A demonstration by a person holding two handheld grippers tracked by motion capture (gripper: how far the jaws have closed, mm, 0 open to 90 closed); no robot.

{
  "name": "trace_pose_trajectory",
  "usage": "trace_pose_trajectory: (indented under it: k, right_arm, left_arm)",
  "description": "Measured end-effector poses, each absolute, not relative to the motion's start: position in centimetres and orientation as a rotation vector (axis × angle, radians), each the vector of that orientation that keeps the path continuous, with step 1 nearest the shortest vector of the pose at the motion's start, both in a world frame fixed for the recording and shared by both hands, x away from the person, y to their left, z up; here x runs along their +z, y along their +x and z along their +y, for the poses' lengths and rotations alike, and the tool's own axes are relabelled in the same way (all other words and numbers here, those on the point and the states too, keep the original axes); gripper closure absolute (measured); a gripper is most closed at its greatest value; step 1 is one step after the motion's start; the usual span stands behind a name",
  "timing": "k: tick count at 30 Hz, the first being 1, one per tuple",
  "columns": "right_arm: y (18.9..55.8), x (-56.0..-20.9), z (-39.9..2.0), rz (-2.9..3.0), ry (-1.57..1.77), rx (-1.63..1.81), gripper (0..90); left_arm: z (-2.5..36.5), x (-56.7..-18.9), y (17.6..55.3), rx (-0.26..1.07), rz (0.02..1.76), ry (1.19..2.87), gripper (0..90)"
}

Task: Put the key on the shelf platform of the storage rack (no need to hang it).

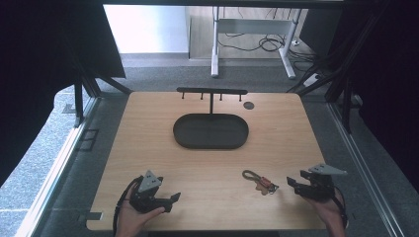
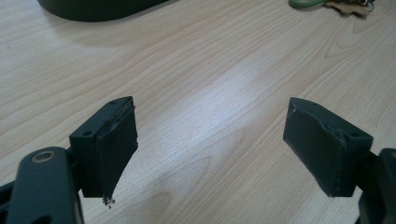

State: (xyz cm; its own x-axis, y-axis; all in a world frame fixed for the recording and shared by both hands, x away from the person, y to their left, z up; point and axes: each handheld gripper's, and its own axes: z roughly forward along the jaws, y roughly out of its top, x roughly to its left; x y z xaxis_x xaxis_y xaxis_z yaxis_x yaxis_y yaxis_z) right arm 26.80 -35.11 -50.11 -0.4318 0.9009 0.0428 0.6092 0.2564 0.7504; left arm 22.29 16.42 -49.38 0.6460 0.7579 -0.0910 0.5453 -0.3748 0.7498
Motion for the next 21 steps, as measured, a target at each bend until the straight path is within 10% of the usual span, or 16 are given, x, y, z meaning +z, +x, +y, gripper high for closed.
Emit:
trace_pose_trajectory:
  k: [21]
  right_arm:
    - [26.9,-46.5,-33.9,2.269,1.263,0.945,39.1]
  left_arm:
    - [16.0,-49.5,22.0,0.373,0.990,2.118,20.0]
